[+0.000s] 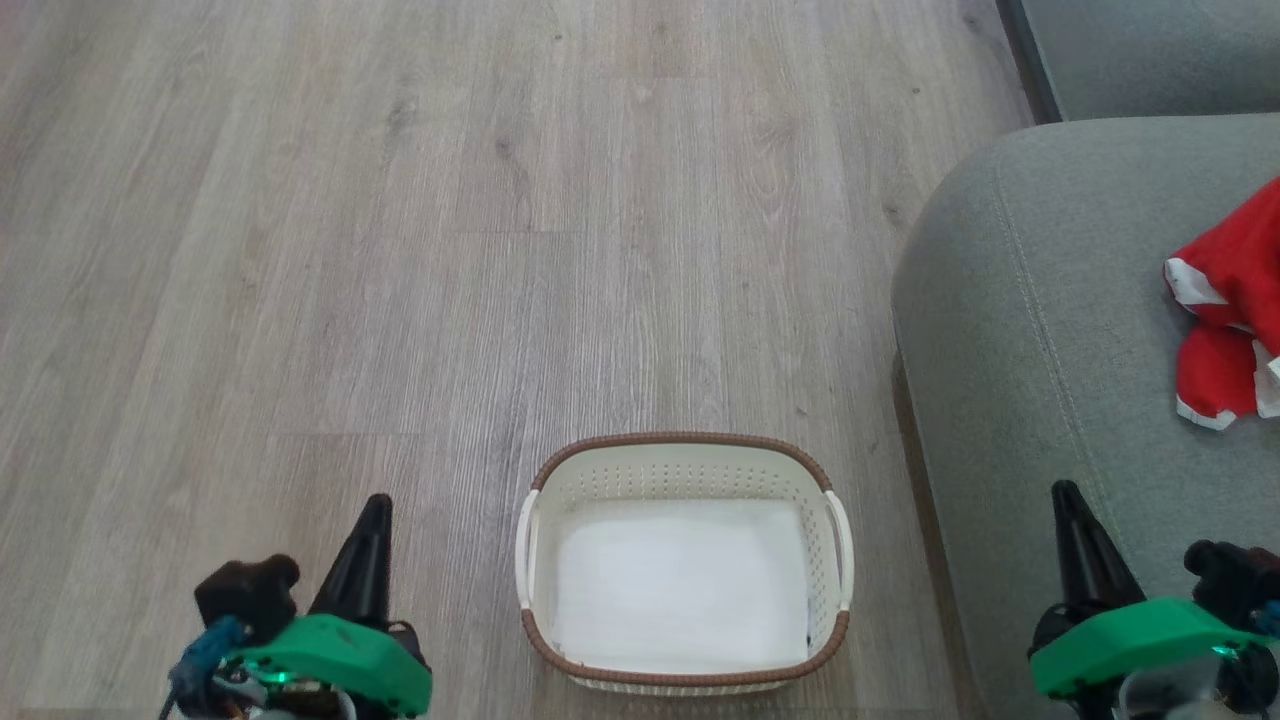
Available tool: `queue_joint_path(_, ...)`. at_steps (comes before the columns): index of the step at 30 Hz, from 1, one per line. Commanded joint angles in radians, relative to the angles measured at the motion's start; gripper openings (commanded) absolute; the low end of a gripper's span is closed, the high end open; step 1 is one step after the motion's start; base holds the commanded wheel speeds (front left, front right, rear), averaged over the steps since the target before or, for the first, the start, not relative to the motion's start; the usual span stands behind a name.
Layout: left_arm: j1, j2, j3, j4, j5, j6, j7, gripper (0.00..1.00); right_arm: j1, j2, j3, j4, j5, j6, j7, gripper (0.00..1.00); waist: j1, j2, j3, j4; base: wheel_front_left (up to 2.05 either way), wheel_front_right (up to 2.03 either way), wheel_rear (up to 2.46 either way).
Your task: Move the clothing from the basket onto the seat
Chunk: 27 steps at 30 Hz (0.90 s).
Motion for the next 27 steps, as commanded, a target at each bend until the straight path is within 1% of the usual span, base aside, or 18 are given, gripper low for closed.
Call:
queue_joint_path(1, -0.046, -0.002, 0.028, -0.034, -0.026, -0.005, 0.007, 0.0, -0.043, -0.006, -0.008, -0.03, 0.026, 0.0, 0.007, 0.0, 0.0, 0.0, 0.0, 0.0, 0.0, 0.0, 0.0)
queue_joint_path(27, -0.061, -0.022, 0.101, -0.035, -0.287, -0.03, 0.079, 0.0, -0.074, 0.014, -0.026, -0.017, 0.269, 0.0, 0.069, 0.0, 0.0, 0.0, -0.004, -0.01, 0.0, 0.0, 0.0)
